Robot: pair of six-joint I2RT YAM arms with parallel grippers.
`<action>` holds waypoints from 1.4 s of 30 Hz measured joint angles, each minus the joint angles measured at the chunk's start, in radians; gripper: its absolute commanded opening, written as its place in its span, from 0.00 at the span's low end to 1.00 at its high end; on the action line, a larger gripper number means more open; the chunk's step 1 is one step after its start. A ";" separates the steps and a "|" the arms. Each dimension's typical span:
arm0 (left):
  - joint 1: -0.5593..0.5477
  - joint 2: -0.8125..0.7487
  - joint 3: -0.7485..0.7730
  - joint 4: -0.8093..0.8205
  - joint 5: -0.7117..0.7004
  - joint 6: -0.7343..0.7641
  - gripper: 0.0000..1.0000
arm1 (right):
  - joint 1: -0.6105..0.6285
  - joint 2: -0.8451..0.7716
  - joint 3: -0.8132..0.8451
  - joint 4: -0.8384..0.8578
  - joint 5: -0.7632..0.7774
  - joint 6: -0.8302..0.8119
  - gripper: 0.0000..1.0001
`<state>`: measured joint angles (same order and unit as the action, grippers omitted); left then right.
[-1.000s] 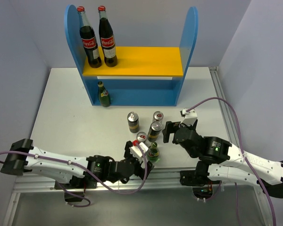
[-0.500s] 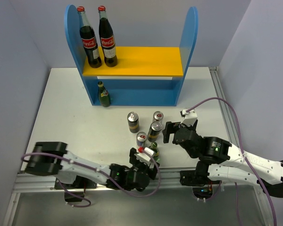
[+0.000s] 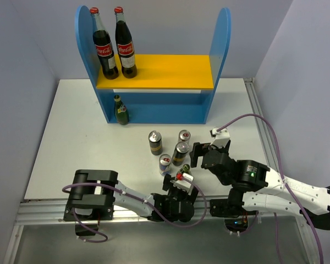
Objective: Place and organize the beverage onto the shelf
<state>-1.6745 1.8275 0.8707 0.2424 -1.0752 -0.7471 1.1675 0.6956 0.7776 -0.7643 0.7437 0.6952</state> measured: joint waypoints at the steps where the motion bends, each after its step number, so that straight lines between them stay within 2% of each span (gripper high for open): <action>1: 0.004 0.006 0.002 0.002 -0.002 -0.001 0.98 | 0.001 0.000 0.000 0.000 0.000 0.001 0.97; 11: 0.032 0.019 0.004 0.040 -0.064 -0.030 0.93 | 0.008 0.000 0.000 0.000 0.002 0.003 0.97; 16: 0.039 0.042 0.005 0.065 -0.097 -0.057 0.87 | 0.010 0.000 0.000 0.000 0.004 0.004 0.97; 17: 0.041 0.050 0.006 0.071 -0.100 -0.064 0.83 | 0.011 0.000 0.000 0.000 0.005 0.004 0.97; 18: 0.042 0.056 0.007 0.076 -0.100 -0.069 0.60 | 0.012 0.000 0.000 0.000 0.005 0.004 0.97; 20: 0.045 0.069 0.012 0.090 -0.105 -0.078 0.38 | 0.014 0.000 0.000 0.000 0.008 0.006 0.97; 21: 0.047 0.072 0.012 0.094 -0.108 -0.074 0.18 | 0.014 0.000 0.000 0.000 0.009 0.007 0.97; 22: 0.051 0.074 0.013 0.098 -0.111 -0.076 0.05 | 0.015 0.000 0.000 -0.001 0.010 0.008 0.97; 23: 0.054 0.076 0.014 0.098 -0.112 -0.077 0.00 | 0.015 0.000 0.000 -0.001 0.012 0.009 0.97; 26: 0.057 0.077 0.036 0.045 -0.115 -0.101 0.00 | 0.017 0.000 0.000 -0.003 0.018 0.014 0.97; 28: 0.053 0.077 0.068 -0.049 -0.123 -0.156 0.00 | 0.020 0.000 0.000 -0.008 0.021 0.014 0.97; 31: 0.034 0.077 0.137 -0.286 -0.137 -0.298 0.00 | 0.026 0.000 0.000 -0.010 0.025 0.018 0.97; 34: -0.006 0.077 0.225 -0.609 -0.139 -0.519 0.00 | 0.031 0.001 0.000 -0.011 0.027 0.019 0.97; 35: -0.022 0.077 0.266 -0.767 -0.140 -0.636 0.00 | 0.031 0.002 0.000 -0.012 0.027 0.019 0.97; 36: -0.037 0.075 0.280 -0.833 -0.141 -0.686 0.00 | 0.031 0.002 0.000 -0.013 0.027 0.019 0.97; 39: -0.088 0.066 0.342 -1.177 -0.149 -0.946 0.00 | 0.033 0.003 0.000 -0.014 0.027 0.019 0.97; 42: -0.124 0.029 0.333 -1.353 -0.151 -1.078 0.00 | 0.035 0.004 0.000 -0.014 0.027 0.019 0.98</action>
<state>-1.7981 1.8565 1.2041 -1.1103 -1.2263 -1.8256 1.2026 0.6994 0.7776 -0.7788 0.7708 0.7139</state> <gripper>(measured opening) 0.723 0.972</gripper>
